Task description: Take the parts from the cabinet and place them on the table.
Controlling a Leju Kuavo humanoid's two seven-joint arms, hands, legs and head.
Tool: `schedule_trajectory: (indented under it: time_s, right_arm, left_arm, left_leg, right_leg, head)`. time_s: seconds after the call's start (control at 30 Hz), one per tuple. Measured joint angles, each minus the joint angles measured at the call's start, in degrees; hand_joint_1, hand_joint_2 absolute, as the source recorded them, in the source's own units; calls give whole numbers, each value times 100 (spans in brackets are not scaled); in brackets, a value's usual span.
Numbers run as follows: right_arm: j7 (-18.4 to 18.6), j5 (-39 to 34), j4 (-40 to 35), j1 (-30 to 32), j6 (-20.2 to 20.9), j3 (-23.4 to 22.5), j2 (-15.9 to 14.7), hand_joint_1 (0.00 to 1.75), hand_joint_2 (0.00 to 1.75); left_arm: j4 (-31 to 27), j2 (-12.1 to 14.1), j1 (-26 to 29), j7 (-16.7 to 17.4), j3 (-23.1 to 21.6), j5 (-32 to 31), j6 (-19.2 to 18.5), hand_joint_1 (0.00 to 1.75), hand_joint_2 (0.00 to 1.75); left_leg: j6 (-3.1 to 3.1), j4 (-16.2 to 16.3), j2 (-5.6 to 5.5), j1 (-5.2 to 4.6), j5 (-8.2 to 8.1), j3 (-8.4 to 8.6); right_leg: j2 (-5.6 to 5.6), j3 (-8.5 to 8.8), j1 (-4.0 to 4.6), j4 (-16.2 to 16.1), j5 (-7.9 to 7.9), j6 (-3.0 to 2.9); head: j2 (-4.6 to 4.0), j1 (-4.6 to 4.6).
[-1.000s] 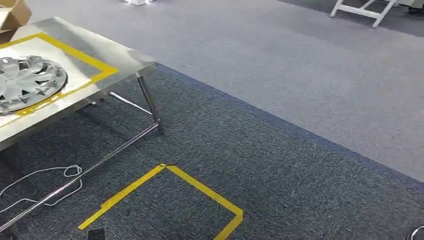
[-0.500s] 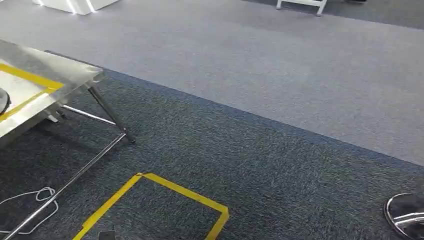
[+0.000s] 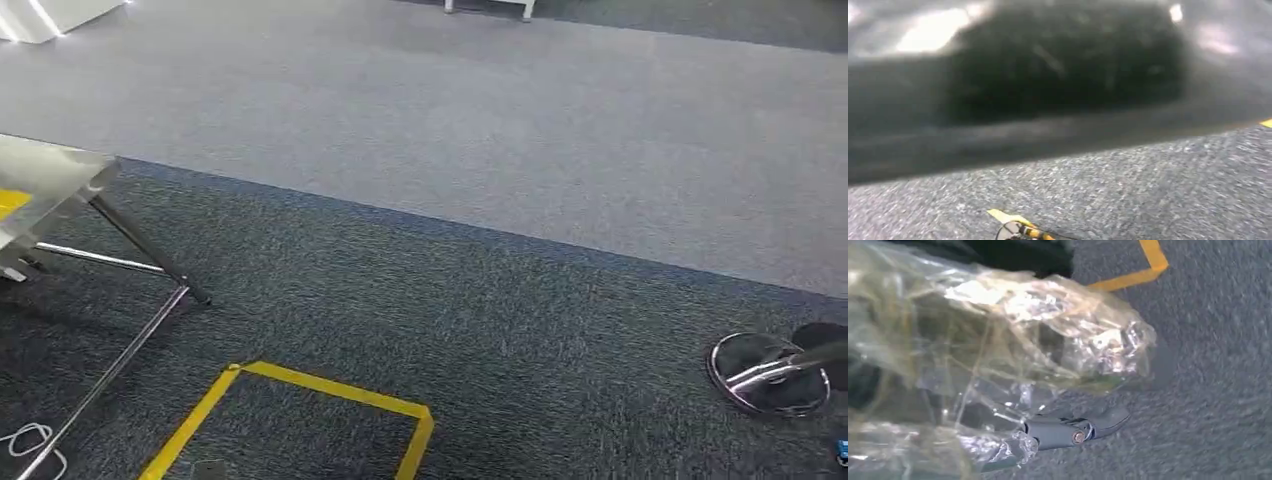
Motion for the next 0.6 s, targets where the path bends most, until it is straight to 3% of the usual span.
schedule_trajectory:
  time_s: [0.03,0.07,0.1,0.2,0.23,0.27,0.33,0.37,0.4,0.43,0.5,0.53,0.57,0.6]
  right_arm:
    - [-4,2,0,-13,0,2,0,0,0]
    - [-4,2,0,-43,2,7,7,0,0]
    - [-11,2,0,-56,2,13,7,0,0]
    - [-9,2,0,-14,0,15,7,0,0]
    - [-9,-2,0,3,-4,15,11,0,0]
    - [-7,0,0,0,-4,18,13,0,0]
    - [-7,2,0,-17,-9,20,24,0,0]
    - [-5,2,0,-12,-7,20,24,0,0]
    - [-2,8,0,-7,-7,20,24,0,0]
    - [11,15,0,4,-7,20,26,0,0]
    - [26,44,0,16,-4,26,26,0,0]
    - [28,61,0,15,0,31,35,0,0]
    - [28,70,0,4,0,33,46,0,0]
    - [29,83,0,-15,-2,33,50,0,0]
  left_arm:
    - [0,4,0,0,0,-2,0,0,0]
    - [0,7,3,0,2,-2,0,0,0]
    - [0,11,4,0,7,-5,0,0,0]
    - [0,7,-30,0,11,-13,2,0,0]
    - [0,9,-37,4,13,-33,4,0,0]
    - [0,9,-35,13,13,-59,24,0,0]
    - [7,7,-5,50,18,-64,61,0,0]
    - [7,9,10,76,20,-68,74,0,0]
    - [9,7,26,87,22,-70,83,0,0]
    - [9,7,36,92,24,-74,92,0,0]
    - [9,7,32,96,28,-79,94,0,0]
    - [9,9,38,96,37,-85,94,0,0]
    - [11,15,44,98,55,-92,96,0,0]
    - [11,15,44,103,68,-120,96,0,0]
  left_leg:
    - [-31,1,52,-14,-19,31]
    - [-72,19,108,-57,-49,20]
    - [-97,26,158,-58,-52,36]
    - [-188,27,293,-27,-78,65]
    - [-224,109,88,3,-163,50]
    - [-227,375,-133,10,-362,-62]
    - [-231,1238,-288,9,-796,-460]
    - [-228,1632,-321,6,-918,-658]
    - [-217,1764,-331,6,-878,-741]
    - [-201,1635,-340,4,-701,-704]
    - [-164,941,-416,3,-212,-413]
    - [-139,427,-647,11,58,-191]
    - [-107,229,-966,26,55,-130]
    - [-118,98,-934,46,8,-100]
  right_leg:
    - [-245,253,11,-435,62,-14]
    - [-283,312,71,-513,0,-73]
    - [-202,311,65,-514,30,-138]
    - [-39,294,80,-527,55,-241]
    - [9,294,56,-543,75,-273]
    - [51,291,52,-543,78,-299]
    - [177,279,59,-543,83,-338]
    - [261,276,68,-542,86,-344]
    - [352,282,76,-541,87,-344]
    - [434,289,81,-539,87,-344]
    - [576,308,81,-530,90,-338]
    - [656,319,76,-529,93,-328]
    - [716,291,97,-500,87,-295]
    - [787,234,89,-466,92,-258]
  head:
    - [0,2]
    - [0,0]
    - [0,-33]
    - [0,-17]
    - [0,-35]
    - [0,-59]
    - [0,-63]
    - [0,-61]
    - [0,-61]
    - [0,-59]
    - [0,-59]
    - [0,-61]
    - [0,-59]
    - [0,-48]
